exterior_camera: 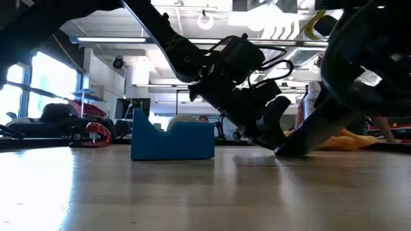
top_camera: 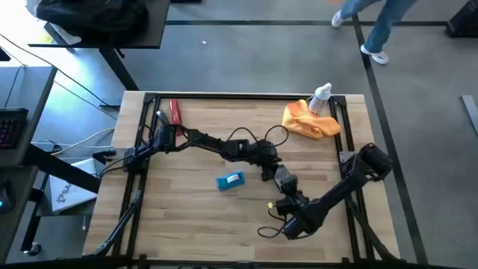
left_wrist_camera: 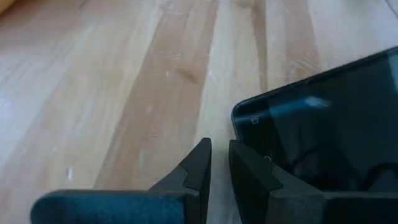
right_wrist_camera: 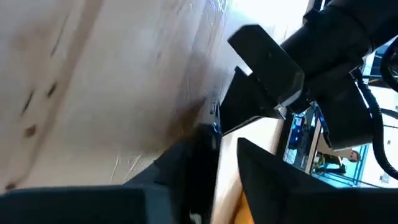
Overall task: Apply microfiber cloth
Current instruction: Spray the back of the black cellphone using the white spray bottle
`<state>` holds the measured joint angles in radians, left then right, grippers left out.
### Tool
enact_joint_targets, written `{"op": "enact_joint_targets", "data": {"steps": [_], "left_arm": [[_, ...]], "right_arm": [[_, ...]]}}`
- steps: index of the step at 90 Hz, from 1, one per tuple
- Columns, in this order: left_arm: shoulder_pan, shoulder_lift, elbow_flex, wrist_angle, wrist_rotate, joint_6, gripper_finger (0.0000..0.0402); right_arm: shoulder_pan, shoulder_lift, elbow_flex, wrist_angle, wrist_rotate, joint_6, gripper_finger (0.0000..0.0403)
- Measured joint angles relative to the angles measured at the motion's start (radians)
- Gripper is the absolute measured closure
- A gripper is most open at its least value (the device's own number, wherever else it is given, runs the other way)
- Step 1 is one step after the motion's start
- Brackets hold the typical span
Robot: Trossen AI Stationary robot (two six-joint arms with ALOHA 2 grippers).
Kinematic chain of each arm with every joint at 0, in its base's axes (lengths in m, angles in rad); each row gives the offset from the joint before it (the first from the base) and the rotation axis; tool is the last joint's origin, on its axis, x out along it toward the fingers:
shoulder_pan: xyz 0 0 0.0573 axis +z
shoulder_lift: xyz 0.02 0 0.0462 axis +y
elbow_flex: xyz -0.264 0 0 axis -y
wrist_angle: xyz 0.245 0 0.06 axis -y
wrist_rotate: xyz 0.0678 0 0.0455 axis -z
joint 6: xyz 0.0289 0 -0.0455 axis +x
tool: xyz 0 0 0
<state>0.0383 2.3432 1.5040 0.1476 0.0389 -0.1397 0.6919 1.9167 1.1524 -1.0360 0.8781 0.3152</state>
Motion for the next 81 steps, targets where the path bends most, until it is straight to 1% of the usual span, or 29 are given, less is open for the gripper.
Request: {"op": "enact_joint_targets", "data": {"steps": [4, 12, 16, 26, 41, 50, 59, 69, 74, 81], "left_arm": [[0.0, -0.004, -0.001, -0.005, 0.011, 0.002, 0.0363], [0.0, -0.022, -0.003, -0.033, 0.071, 0.003, 0.0363], [0.001, -0.037, -0.004, -0.058, 0.106, 0.007, 0.0363], [-0.003, -0.1, -0.006, -0.163, 0.135, 0.064, 0.0363], [-0.005, -0.243, -0.004, -0.356, 0.128, 0.179, 0.0363], [-0.017, -0.301, -0.014, -0.424, 0.114, 0.235, 0.0363], [-0.032, -0.379, -0.088, -0.357, 0.116, 0.256, 0.0363], [-0.03, -0.481, -0.229, -0.212, 0.116, 0.256, 0.0363], [-0.028, -0.535, -0.321, -0.1, 0.112, 0.256, 0.0363], [-0.027, -0.606, -0.459, 0.13, 0.116, 0.23, 0.0363]], "right_arm": [[-0.005, 0.0, 0.014, -0.01, -0.024, 0.008, 0.0343], [-0.017, -0.007, 0.057, -0.06, -0.082, 0.08, 0.0382], [-0.021, -0.019, 0.077, -0.092, -0.11, 0.117, 0.0392], [-0.023, -0.05, 0.131, -0.197, -0.165, 0.205, 0.0391], [-0.025, -0.134, 0.26, -0.39, -0.212, 0.319, 0.0398], [-0.025, -0.192, 0.332, -0.459, -0.24, 0.404, 0.0399], [-0.025, -0.274, 0.36, -0.467, -0.257, 0.497, 0.04], [-0.025, -0.358, 0.347, -0.45, -0.287, 0.571, 0.0401], [-0.023, -0.394, 0.336, -0.448, -0.287, 0.606, 0.0401], [-0.027, -0.436, 0.321, -0.437, -0.282, 0.628, 0.0401]]}}
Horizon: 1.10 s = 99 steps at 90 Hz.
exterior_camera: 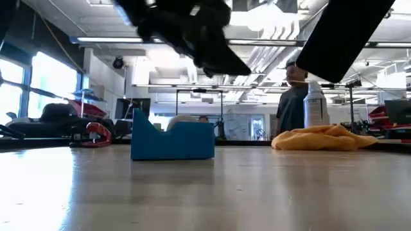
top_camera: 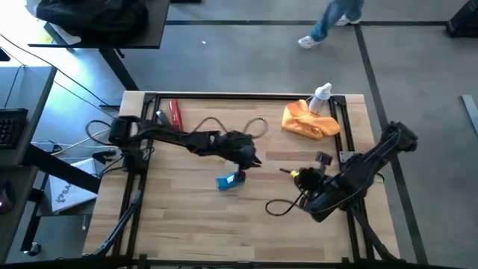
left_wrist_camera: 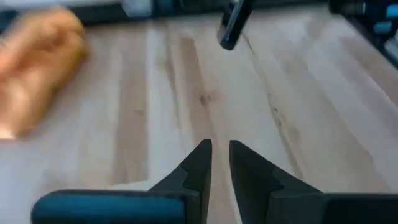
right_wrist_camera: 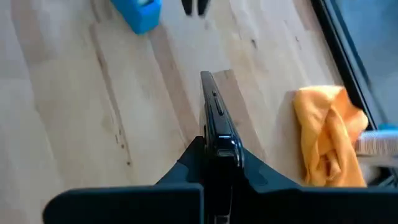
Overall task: Apply microfiber cloth
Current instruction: Spray the back of the black cellphone using the white spray bottle
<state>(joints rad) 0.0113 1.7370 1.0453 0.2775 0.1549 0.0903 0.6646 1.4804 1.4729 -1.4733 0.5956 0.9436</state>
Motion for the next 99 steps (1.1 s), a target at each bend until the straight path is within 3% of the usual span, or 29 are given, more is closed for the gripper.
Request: {"op": "enact_joint_targets", "data": {"steps": [10, 21, 44, 58, 71, 85, 99], "left_arm": [[0.001, -0.057, -0.162, 0.315, 0.078, -0.029, 0.0363], [0.002, -0.069, -0.273, 0.512, 0.104, -0.026, 0.036], [0.028, -0.107, -0.352, 0.552, -0.005, 0.046, 0.0313], [0.032, -0.196, -0.415, 0.607, 0.162, 0.148, 0.0298], [0.1, -0.312, -0.565, 0.678, 0.191, 0.152, 0.0304], [0.172, -0.364, -0.735, 1.035, 0.264, 0.031, 0.0314], [0.194, -0.36, -0.831, 1.268, 0.227, -0.001, 0.0316]], "right_arm": [[-0.033, -0.048, -0.053, 0.057, 0.002, -0.027, 0.0401], [-0.098, -0.084, -0.134, 0.133, -0.023, -0.093, 0.0402], [-0.245, -0.104, -0.241, 0.326, -0.116, -0.281, 0.0402], [-0.304, -0.104, -0.24, 0.425, -0.114, -0.4, 0.0402], [-0.322, -0.106, -0.224, 0.498, -0.05, -0.48, 0.0402], [-0.318, -0.103, -0.227, 0.613, 0.055, -0.557, 0.0402], [-0.328, -0.094, -0.228, 0.784, 0.11, -0.672, 0.0402]]}}
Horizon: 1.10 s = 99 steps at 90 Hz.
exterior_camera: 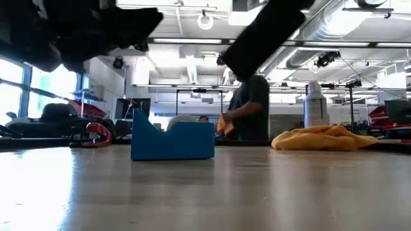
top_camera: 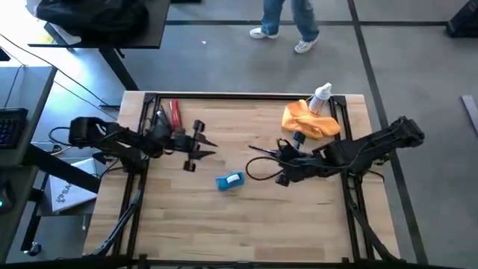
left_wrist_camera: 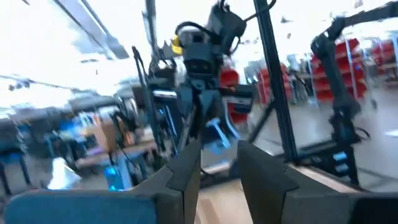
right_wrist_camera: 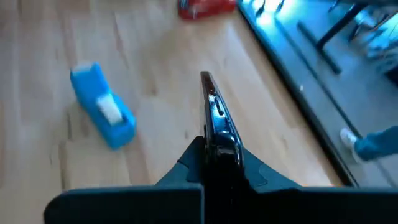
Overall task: Apply microfiber cloth
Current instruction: Spray the back of the black cellphone using the white spray bottle
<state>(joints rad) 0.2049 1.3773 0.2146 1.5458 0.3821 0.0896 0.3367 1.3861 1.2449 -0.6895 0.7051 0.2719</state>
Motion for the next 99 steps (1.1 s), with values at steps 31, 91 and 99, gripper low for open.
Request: {"op": "enact_joint_targets", "data": {"steps": [31, 91, 99], "left_arm": [[-0.038, -0.015, 0.031, 0.024, -0.002, -0.06, 0.0316], [-0.12, -0.054, 0.278, 0.024, -0.087, -0.08, 0.0316], [-0.105, -0.055, 0.314, 0.025, -0.107, -0.089, 0.0316]], "right_arm": [[-0.05, 0.016, 0.0, 0.539, -0.138, -0.353, 0.0402], [-0.184, 0.055, 0.0, 1.109, -0.545, -0.655, 0.0402], [-0.233, 0.055, 0.0, 1.139, -0.574, -0.653, 0.0402]]}}
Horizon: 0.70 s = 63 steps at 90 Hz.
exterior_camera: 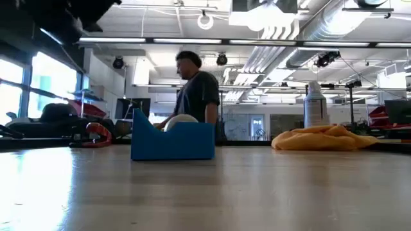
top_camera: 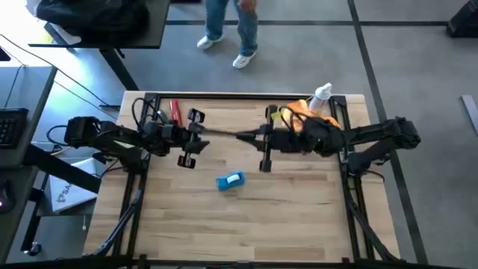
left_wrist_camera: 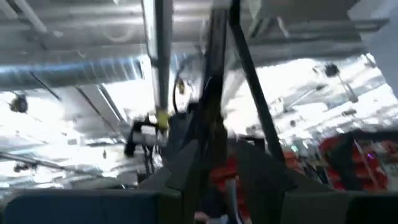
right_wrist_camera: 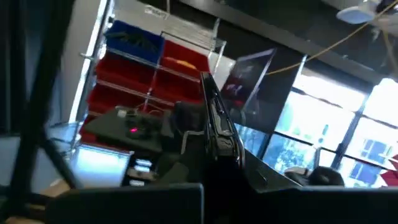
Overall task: Apply microfiber cloth
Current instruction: Spray the back of the black cellphone using the white spray bottle
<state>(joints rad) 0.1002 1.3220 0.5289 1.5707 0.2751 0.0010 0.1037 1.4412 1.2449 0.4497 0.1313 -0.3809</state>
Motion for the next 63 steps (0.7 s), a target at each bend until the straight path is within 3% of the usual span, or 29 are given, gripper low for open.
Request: {"op": "enact_joint_targets", "data": {"steps": [25, 39, 63], "left_arm": [[0.104, -0.045, 0.063, 0.0, -0.075, -0.024, 0.0316], [0.152, -0.043, 0.114, -0.002, -0.014, -0.105, 0.0316], [0.155, -0.03, 0.13, -0.037, -0.001, -0.078, 0.0316]], "right_arm": [[-0.155, 0.001, 0.0, 0.11, -0.241, 0.06, 0.0402], [-0.21, 0.001, 0.0, 0.116, -0.285, 0.09, 0.0402], [-0.228, 0.001, 0.0, 0.115, -0.316, 0.113, 0.0402]]}}
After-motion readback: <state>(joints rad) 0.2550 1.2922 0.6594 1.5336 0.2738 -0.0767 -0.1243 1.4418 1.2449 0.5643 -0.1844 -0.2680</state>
